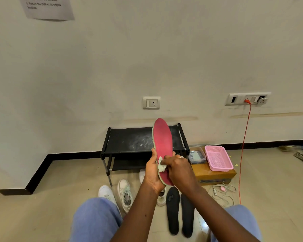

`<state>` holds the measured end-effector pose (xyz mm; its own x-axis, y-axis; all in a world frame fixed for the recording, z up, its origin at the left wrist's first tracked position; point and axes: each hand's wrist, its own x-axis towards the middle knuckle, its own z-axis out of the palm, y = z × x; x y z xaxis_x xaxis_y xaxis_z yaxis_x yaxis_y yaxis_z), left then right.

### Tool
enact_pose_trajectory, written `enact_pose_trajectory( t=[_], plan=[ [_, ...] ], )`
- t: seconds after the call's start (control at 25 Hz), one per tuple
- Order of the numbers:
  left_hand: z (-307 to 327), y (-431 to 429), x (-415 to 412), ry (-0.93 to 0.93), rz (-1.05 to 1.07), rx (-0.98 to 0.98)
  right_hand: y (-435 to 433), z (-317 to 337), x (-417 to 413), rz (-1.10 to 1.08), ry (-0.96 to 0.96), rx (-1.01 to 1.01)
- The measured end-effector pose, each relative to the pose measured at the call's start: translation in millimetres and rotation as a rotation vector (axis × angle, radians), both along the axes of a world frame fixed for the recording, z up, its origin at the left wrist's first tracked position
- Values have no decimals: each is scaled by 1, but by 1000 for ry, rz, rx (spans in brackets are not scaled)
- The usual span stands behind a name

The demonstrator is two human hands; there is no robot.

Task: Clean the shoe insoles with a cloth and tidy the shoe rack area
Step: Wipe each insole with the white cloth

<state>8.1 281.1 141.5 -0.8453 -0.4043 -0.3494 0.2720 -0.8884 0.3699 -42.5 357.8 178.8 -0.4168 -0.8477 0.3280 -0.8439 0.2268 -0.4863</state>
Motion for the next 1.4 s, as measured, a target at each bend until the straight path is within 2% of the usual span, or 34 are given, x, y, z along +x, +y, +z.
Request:
enact_pose_trajectory(
  t=[0.16,0.48,0.76,1.04,1.2,1.4],
  plan=[
    [-3,-7,0,-43,7,-9,12,6,9,56,-45,85],
    [-2,-2,-2,-19,-5,49,3,7,5,-46,-78,151],
    [3,10,1,35,46,71,-14,13,-9,-14,-21,38],
    [-3,-14,-5,-48,8,24,8,0,10,78,-10,77],
    [-7,-11,-5,-17,19,68,15,4,15,49,-68,188],
    [0,0,-3,-4,-18,64,-6,9,-2,-25,-37,158]
  ],
)
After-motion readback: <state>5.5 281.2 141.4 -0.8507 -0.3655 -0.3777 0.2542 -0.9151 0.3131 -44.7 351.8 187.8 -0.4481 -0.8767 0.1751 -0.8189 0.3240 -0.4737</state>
